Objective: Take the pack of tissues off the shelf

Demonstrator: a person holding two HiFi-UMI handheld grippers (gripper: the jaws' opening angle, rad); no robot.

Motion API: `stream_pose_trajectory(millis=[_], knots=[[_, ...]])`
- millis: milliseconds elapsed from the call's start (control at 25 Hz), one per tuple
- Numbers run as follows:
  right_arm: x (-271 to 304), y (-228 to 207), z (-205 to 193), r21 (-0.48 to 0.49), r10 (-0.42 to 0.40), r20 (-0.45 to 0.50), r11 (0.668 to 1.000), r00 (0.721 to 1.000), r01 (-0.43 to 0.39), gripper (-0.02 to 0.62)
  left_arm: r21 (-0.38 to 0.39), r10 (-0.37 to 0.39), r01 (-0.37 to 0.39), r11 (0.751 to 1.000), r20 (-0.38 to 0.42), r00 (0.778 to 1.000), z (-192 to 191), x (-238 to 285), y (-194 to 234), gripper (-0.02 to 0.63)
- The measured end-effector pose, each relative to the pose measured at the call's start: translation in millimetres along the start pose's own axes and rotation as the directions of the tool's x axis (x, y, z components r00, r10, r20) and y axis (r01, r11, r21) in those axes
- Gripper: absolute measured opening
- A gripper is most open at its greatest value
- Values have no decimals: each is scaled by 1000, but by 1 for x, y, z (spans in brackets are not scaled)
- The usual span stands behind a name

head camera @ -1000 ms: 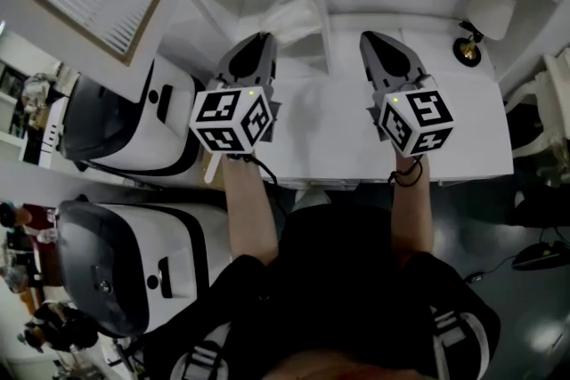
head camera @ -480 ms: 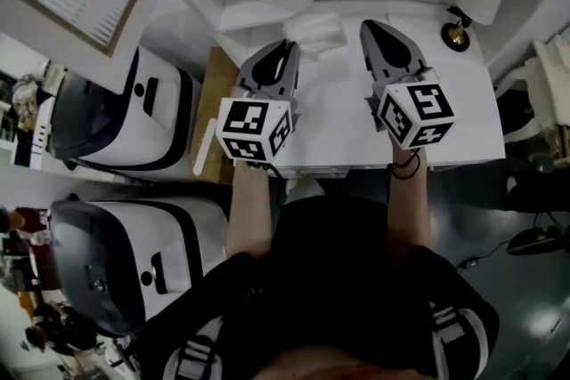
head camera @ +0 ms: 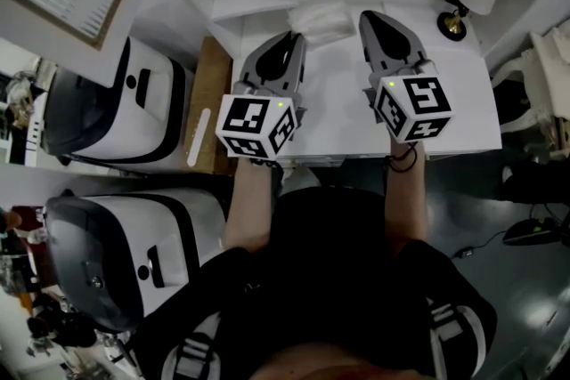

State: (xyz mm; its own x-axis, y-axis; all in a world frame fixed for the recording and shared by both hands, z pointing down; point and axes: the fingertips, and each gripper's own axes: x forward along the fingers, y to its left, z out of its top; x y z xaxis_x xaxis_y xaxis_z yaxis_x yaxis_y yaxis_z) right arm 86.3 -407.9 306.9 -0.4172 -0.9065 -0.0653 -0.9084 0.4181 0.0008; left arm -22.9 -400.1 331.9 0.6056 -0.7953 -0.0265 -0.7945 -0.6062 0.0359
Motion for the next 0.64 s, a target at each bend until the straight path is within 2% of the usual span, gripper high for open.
stream_pose_trajectory(millis=[640], knots=[[-6,1,5,19,21,21,1000,1000,-21,20,-79,-30,30,996,-3,1000,4,0,-8,35]])
